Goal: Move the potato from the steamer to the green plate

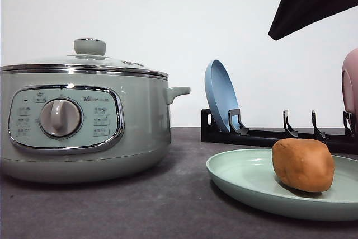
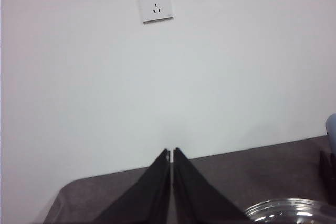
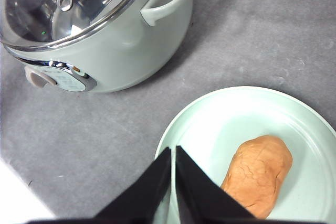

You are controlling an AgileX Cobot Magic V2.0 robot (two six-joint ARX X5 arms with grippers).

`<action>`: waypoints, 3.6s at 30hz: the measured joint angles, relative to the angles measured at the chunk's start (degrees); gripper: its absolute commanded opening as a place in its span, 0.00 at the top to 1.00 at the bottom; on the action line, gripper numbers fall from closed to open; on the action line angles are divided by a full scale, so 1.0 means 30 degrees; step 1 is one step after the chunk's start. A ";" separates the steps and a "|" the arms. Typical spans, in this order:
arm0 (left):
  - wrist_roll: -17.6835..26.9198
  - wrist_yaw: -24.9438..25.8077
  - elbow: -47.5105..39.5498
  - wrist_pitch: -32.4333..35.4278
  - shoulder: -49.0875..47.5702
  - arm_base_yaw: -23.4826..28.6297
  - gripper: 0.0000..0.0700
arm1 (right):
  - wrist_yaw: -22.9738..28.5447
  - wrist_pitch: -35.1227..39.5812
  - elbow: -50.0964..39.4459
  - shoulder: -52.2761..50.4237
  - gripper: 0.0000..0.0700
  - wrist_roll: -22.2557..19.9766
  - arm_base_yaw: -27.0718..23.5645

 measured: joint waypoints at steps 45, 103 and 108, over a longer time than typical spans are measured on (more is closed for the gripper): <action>-0.0958 -0.1916 -1.7097 0.2072 -1.0081 -0.1399 1.00 | 0.0000 0.0015 0.0000 0.0000 1.00 0.0000 0.0000; -0.1001 -0.1912 -1.7104 0.2091 -1.0081 -0.2210 1.00 | 0.1552 1.3231 -0.9540 -1.1232 1.00 -0.2353 -1.0796; -0.1001 -0.1912 -1.7104 0.2094 -1.0081 -0.2210 1.00 | 0.1574 1.4875 -1.2841 -1.4207 1.00 -0.2357 -1.1396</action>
